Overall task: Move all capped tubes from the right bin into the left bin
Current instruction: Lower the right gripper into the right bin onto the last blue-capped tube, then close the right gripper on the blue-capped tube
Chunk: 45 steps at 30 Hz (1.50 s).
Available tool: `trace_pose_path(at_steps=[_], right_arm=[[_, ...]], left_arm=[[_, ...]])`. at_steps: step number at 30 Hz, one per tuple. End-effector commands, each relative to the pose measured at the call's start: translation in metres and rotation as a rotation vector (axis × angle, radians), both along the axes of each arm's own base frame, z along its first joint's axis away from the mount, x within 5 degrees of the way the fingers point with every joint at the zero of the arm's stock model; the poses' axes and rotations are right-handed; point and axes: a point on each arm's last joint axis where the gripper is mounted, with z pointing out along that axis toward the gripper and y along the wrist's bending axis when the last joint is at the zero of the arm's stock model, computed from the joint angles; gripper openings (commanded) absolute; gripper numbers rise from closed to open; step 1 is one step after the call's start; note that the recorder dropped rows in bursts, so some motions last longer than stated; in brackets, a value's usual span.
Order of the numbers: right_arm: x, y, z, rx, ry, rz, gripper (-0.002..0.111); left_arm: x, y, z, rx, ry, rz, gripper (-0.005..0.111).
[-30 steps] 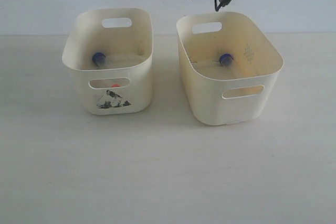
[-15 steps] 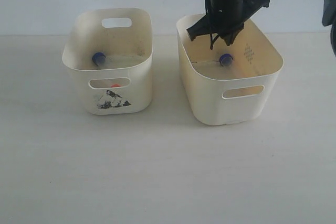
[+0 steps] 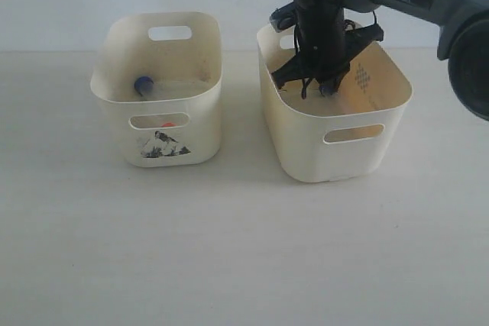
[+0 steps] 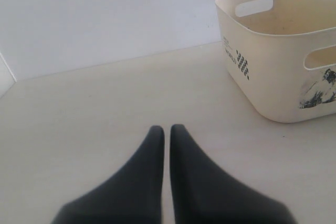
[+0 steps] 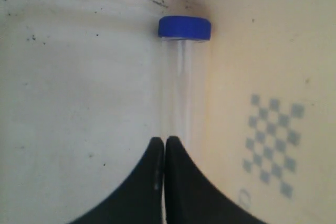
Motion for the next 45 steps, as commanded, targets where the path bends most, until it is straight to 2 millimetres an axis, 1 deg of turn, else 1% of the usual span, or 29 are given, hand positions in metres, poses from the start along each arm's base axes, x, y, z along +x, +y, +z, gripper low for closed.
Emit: trace_pose_path(at_steps=[1,6,8,9,11,12,16,18,19,23,31,33,34,36,38,40,41,42,43,45], right_arm=[[0.001,-0.001,-0.008,-0.013,0.01,-0.006,0.0],[0.003,-0.001,-0.018,-0.03,0.025,-0.003,0.0],[0.003,-0.001,-0.021,-0.036,0.031,-0.001,0.003],[0.003,-0.001,-0.022,-0.037,0.033,0.001,0.007],[0.003,-0.001,-0.023,-0.038,0.036,0.001,0.021],[0.003,-0.001,-0.024,-0.039,0.038,0.001,0.031],[0.003,-0.001,-0.024,-0.037,0.036,-0.005,0.077],[0.003,-0.001,-0.024,-0.032,0.031,-0.021,0.087],[0.003,-0.001,-0.024,-0.032,0.03,-0.023,0.089],[0.003,-0.001,-0.028,-0.037,0.035,-0.025,0.089],[0.008,-0.001,-0.061,-0.055,0.065,-0.013,0.089],[0.009,0.0,-0.066,-0.044,0.059,-0.025,0.087],[0.009,0.0,-0.07,-0.034,0.063,-0.036,0.083],[0.009,0.002,-0.075,-0.019,0.063,-0.053,0.071],[0.009,0.002,-0.08,-0.011,0.068,-0.052,0.052],[0.009,0.003,-0.081,-0.009,0.068,-0.051,0.035],[0.009,0.003,-0.082,-0.009,0.068,-0.051,0.03],[0.01,0.002,-0.082,-0.013,0.067,-0.049,0.028],[0.01,0.002,-0.081,-0.023,0.063,-0.046,0.029],[0.01,0.001,-0.079,-0.029,0.061,-0.046,0.038]], left_arm=[[0.0,0.0,0.002,-0.017,-0.012,-0.001,0.004],[0.0,0.0,0.002,-0.017,-0.012,-0.001,0.004],[0.0,0.0,0.002,-0.017,-0.012,-0.001,0.004],[0.0,0.0,0.002,-0.017,-0.012,-0.001,0.004],[0.0,0.0,0.002,-0.017,-0.012,-0.001,0.004],[0.0,0.0,0.002,-0.017,-0.012,-0.001,0.004],[0.0,0.0,0.002,-0.017,-0.012,-0.001,0.004],[0.0,0.0,0.002,-0.017,-0.012,-0.001,0.004],[0.0,0.0,0.002,-0.017,-0.012,-0.001,0.004],[0.0,0.0,0.002,-0.017,-0.012,-0.001,0.004],[0.0,0.0,0.002,-0.017,-0.012,-0.001,0.004],[0.0,0.0,0.002,-0.017,-0.012,-0.001,0.004],[0.0,0.0,0.002,-0.017,-0.012,-0.001,0.004],[0.0,0.0,0.002,-0.017,-0.012,-0.001,0.004],[0.0,0.0,0.002,-0.017,-0.012,-0.001,0.004],[0.0,0.0,0.002,-0.017,-0.012,-0.001,0.004],[0.0,0.0,0.002,-0.017,-0.012,-0.001,0.004],[0.0,0.0,0.002,-0.017,-0.012,-0.001,0.004],[0.0,0.0,0.002,-0.017,-0.012,-0.001,0.004],[0.0,0.0,0.002,-0.017,-0.012,-0.001,0.004]])
